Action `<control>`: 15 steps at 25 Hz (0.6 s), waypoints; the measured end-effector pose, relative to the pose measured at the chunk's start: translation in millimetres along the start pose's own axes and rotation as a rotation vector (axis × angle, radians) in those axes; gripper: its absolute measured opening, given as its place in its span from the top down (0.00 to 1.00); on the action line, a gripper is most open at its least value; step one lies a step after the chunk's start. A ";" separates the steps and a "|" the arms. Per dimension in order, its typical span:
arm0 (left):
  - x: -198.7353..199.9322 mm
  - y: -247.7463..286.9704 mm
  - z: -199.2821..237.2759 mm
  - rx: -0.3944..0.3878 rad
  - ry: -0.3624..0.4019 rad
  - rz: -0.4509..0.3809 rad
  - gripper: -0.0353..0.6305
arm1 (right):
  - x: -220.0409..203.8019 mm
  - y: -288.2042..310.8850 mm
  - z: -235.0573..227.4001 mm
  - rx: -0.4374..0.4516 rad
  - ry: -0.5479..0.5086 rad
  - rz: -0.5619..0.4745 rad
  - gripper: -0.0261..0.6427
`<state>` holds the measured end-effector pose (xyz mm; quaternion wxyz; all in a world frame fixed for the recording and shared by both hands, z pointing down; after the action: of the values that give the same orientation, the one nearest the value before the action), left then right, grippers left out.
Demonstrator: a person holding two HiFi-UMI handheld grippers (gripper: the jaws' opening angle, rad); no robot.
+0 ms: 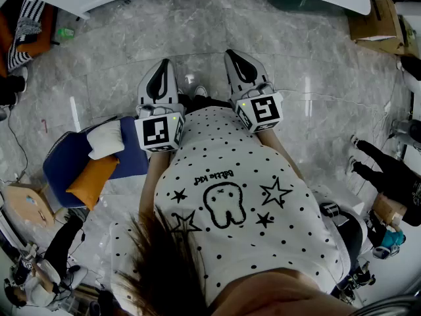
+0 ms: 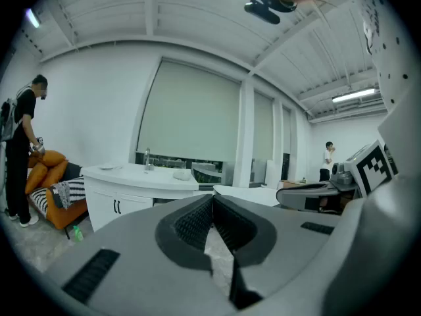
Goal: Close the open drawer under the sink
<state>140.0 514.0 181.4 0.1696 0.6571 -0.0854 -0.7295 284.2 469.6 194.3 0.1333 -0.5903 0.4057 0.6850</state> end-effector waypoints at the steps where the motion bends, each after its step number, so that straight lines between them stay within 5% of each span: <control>1: 0.0 0.5 -0.7 -0.001 -0.001 0.000 0.94 | -0.5 0.0 0.0 0.002 0.000 0.001 0.94; 15: 3.6 -0.4 -8.1 -0.020 0.016 0.005 0.94 | -3.3 -10.0 2.3 0.006 0.006 -0.001 0.94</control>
<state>147.6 513.9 177.0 0.1787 0.6609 -0.0786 -0.7247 290.1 478.5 193.2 0.1343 -0.5921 0.4078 0.6820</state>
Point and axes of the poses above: the fingertips, and each gripper's own axes: y forward along the fingers, z to its left, x out of its top, the point moved 1 cm from there along -y, backward along the fingers, and after that the axes turned 11 degrees about z, right-handed, at the moved point
